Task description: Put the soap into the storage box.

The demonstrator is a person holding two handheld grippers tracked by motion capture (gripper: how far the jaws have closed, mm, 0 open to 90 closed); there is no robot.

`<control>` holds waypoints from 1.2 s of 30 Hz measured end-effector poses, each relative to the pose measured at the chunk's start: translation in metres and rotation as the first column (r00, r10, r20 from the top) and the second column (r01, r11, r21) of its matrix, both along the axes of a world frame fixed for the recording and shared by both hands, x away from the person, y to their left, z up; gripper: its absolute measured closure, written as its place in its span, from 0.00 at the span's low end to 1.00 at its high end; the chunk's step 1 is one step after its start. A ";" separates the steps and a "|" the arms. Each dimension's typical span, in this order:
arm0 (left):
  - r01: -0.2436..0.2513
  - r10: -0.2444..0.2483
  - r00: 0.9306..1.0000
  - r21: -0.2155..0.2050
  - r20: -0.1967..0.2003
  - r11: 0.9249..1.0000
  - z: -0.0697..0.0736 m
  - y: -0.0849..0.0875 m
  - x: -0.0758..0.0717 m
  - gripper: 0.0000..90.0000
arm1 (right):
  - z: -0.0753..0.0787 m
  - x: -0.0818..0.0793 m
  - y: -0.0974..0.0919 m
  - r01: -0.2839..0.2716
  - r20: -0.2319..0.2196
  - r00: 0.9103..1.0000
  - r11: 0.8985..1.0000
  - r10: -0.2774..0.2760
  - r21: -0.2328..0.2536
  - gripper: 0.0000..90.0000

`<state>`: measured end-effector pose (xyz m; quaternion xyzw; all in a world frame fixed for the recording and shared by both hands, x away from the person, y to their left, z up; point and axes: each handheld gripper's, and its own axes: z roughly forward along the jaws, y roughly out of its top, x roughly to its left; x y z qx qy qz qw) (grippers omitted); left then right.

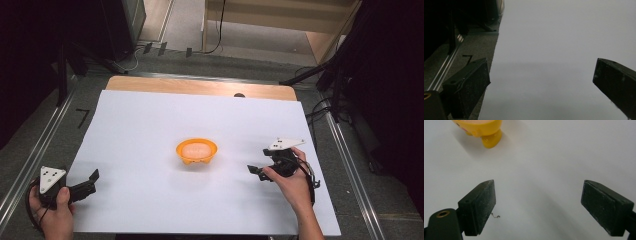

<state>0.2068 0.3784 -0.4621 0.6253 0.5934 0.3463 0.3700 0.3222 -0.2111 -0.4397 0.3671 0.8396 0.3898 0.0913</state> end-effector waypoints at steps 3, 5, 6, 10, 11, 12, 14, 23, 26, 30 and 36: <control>-0.001 0.001 1.000 -0.001 0.001 1.000 0.000 0.000 0.000 0.02 | -0.001 -0.006 -0.009 0.019 0.006 1.000 1.000 -0.019 0.014 0.14; -0.001 0.001 1.000 0.000 0.001 1.000 0.000 0.000 0.000 0.02 | -0.003 -0.011 -0.017 0.040 0.007 0.999 0.999 -0.040 0.014 0.14; -0.001 0.001 1.000 0.000 0.002 1.000 0.000 0.000 0.000 0.02 | -0.004 -0.013 -0.019 0.045 0.005 0.999 0.999 -0.046 0.019 0.14; -0.002 0.002 1.000 0.001 0.000 1.000 0.000 0.000 0.000 0.02 | -0.011 -0.023 -0.033 0.081 0.014 0.997 0.996 -0.082 0.039 0.12; -0.001 0.001 1.000 0.002 -0.001 1.000 0.000 -0.001 0.000 0.02 | -0.013 -0.025 -0.037 0.090 0.018 0.996 0.995 -0.091 0.042 0.10; 0.000 0.000 1.000 0.005 -0.001 1.000 0.000 -0.001 0.000 0.02 | -0.016 -0.027 -0.041 0.098 0.016 0.995 0.994 -0.099 0.049 0.10; 0.001 -0.001 1.000 0.007 0.000 1.000 0.000 -0.001 0.000 0.02 | -0.020 -0.032 -0.048 0.114 0.014 0.993 0.992 -0.115 0.058 0.08; 0.000 0.000 1.000 0.007 0.001 1.000 0.000 -0.001 0.000 0.02 | -0.028 -0.050 -0.079 0.172 0.028 0.984 0.980 -0.175 0.096 0.06; 0.001 -0.001 1.000 0.011 0.002 1.000 0.000 -0.001 0.000 0.02 | -0.030 -0.055 -0.089 0.199 0.023 0.979 0.975 -0.202 0.103 0.06; 0.002 -0.002 1.000 0.008 0.005 1.000 0.000 -0.001 -0.001 0.02 | -0.032 -0.062 -0.102 0.224 0.030 0.973 0.968 -0.228 0.113 0.05; 0.002 -0.002 1.000 0.008 0.005 1.000 0.000 -0.001 -0.001 0.02 | -0.035 -0.075 -0.122 0.272 0.035 0.959 0.951 -0.280 0.148 0.05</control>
